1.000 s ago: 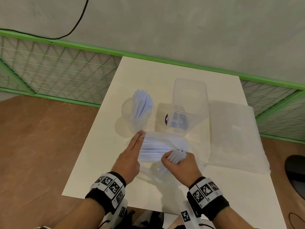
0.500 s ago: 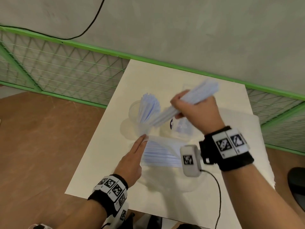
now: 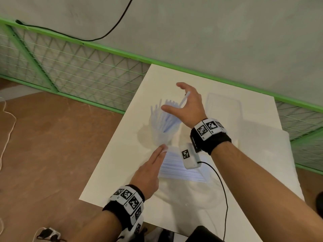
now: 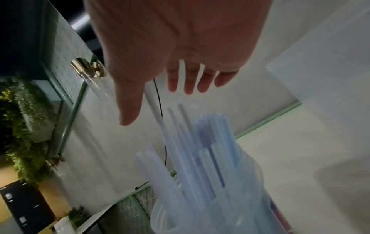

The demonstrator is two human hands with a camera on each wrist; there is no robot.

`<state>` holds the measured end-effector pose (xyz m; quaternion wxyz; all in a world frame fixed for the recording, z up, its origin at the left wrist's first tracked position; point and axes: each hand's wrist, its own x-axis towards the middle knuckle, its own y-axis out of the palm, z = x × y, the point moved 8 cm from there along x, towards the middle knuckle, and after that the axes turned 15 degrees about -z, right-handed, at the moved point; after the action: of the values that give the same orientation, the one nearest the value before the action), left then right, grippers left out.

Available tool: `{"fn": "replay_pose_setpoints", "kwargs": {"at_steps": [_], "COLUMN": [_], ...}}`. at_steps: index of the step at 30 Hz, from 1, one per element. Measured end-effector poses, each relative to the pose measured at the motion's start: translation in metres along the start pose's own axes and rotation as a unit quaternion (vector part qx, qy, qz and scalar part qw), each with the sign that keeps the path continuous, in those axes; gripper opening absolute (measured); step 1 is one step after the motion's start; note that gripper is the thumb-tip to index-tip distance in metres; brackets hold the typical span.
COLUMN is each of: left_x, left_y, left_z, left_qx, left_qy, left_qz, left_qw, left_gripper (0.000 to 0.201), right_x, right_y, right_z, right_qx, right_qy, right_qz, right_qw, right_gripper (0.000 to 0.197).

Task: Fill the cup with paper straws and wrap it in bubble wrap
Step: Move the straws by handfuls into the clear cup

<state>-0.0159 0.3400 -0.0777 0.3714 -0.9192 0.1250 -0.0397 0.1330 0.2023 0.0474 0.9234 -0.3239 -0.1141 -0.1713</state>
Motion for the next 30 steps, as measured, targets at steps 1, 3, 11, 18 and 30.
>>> {"fn": "replay_pose_setpoints", "kwargs": {"at_steps": [1,3,11,18,30], "left_x": [0.000,-0.001,-0.002,-0.002,0.001], "left_y": [0.000,0.001,-0.001,-0.001,0.006], "left_z": [0.001,0.002,0.002,0.003,0.009], "left_qx": [0.002,0.006,0.014,0.024,0.047], "left_qy": [-0.001,0.000,-0.004,-0.014,-0.029], "left_qz": [0.000,0.002,0.006,0.010,0.026], "left_qw": [1.000,1.000,1.000,1.000,0.998], "left_gripper": [0.102,0.102,0.103,0.101,0.100], "right_x": [-0.003,-0.012,-0.066,-0.046,-0.152], "right_y": [-0.007,-0.015,0.042,0.058,-0.011], "right_z": [0.003,0.010,0.000,0.009,0.031], "right_qx": [0.010,-0.004,-0.227,-0.254,-0.082], "right_qy": [-0.018,-0.067,-0.209,-0.204,-0.245], "right_qz": [-0.028,-0.066,0.115,0.092,0.087], "right_qw": [0.999,0.996,0.944,0.941,0.962], "right_gripper": [0.077,0.073,0.067,0.065,0.024]}}
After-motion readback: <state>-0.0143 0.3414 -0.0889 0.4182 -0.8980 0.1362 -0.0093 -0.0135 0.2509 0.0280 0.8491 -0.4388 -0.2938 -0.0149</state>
